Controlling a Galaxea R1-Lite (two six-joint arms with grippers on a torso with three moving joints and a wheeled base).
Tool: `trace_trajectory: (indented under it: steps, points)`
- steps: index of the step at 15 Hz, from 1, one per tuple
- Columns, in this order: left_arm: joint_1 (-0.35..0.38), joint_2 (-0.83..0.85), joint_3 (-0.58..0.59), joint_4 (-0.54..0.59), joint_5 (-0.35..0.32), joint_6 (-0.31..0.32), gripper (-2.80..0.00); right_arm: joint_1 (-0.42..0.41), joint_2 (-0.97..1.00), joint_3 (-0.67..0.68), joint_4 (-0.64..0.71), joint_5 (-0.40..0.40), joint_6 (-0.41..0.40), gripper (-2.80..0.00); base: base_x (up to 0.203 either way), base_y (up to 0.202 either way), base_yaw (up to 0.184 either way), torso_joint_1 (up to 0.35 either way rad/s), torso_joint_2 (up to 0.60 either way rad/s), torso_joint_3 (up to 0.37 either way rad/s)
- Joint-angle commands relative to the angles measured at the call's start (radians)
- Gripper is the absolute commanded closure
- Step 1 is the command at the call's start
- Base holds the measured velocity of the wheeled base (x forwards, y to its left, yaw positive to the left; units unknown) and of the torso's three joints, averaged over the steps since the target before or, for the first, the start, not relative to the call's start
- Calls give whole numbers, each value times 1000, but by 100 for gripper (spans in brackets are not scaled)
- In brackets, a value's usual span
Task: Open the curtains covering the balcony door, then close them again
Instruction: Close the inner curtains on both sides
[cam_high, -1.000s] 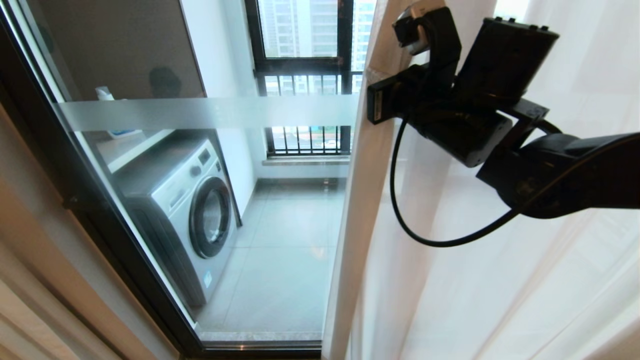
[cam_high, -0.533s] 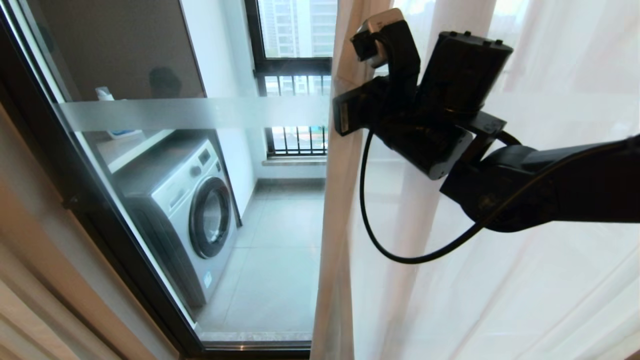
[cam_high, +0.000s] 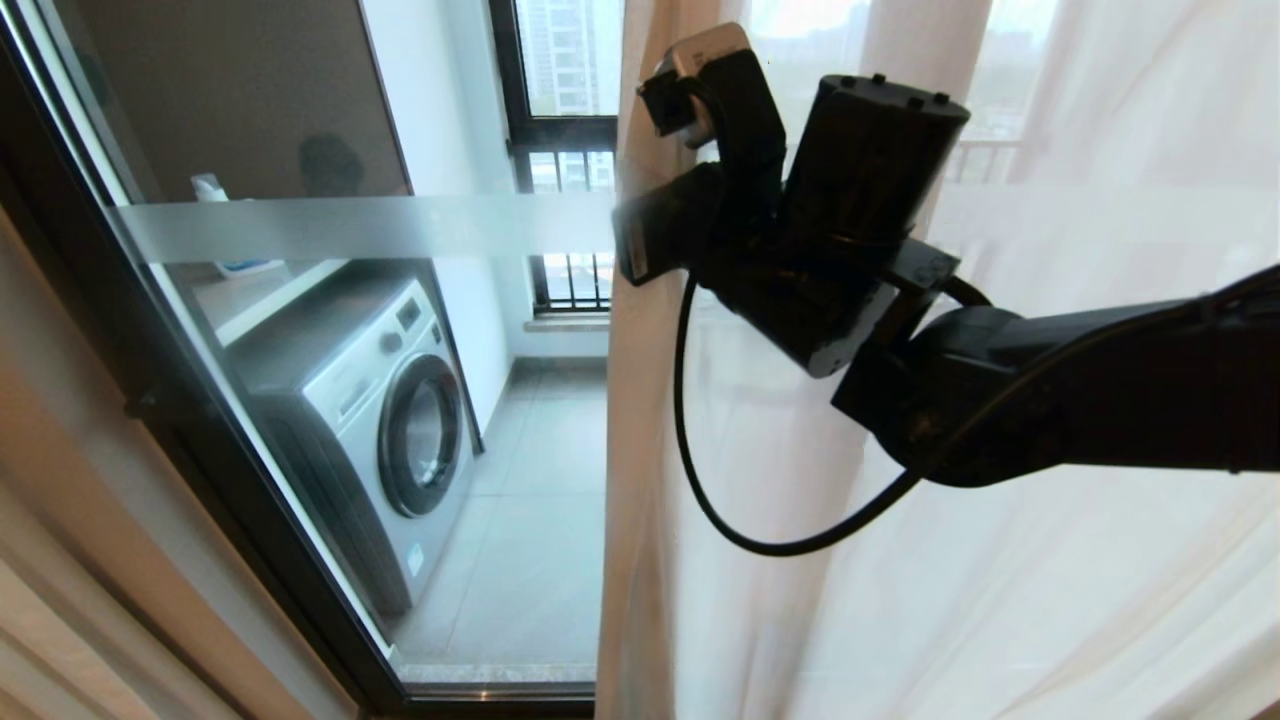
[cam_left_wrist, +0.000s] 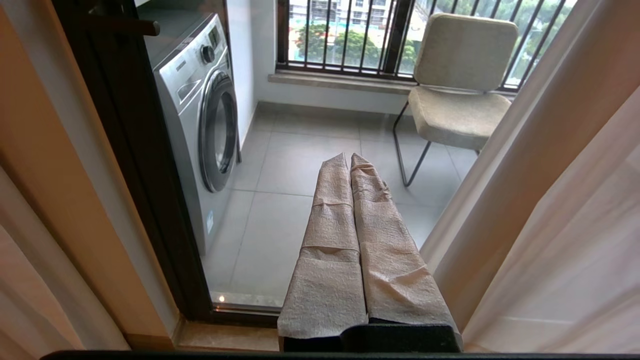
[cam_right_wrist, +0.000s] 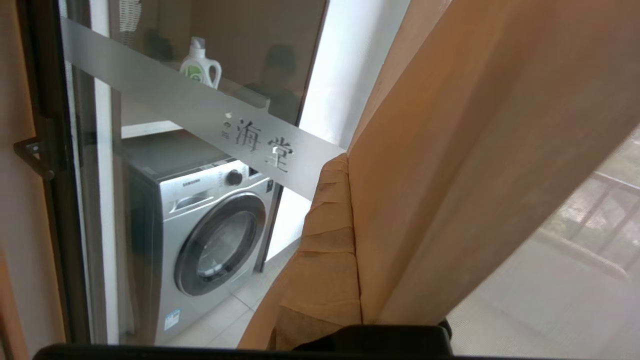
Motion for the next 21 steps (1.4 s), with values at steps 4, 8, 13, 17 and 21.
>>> trace_trajectory:
  steps: [4,8,13,17,21]
  points:
    - [0,0,0,-1,0,-1,0,25,35,-19,-1,-1,-6,0,0,0,0,0,0,0]
    - [1,0,0,-1,1,-1,0,22,35,-43,1,-24,-5,0,0,0,0,0,0,0]
    - [1,0,0,-1,0,-1,0,-35,6,-56,5,-46,-5,0,0,0,0,0,0,0]
    - [0,0,0,-1,1,-1,0,-130,-36,-55,16,-56,-3,0,0,0,0,0,0,0]
    - [1,0,0,0,0,-1,0,-236,-56,-54,18,-54,-1,0,0,0,0,0,0,0]
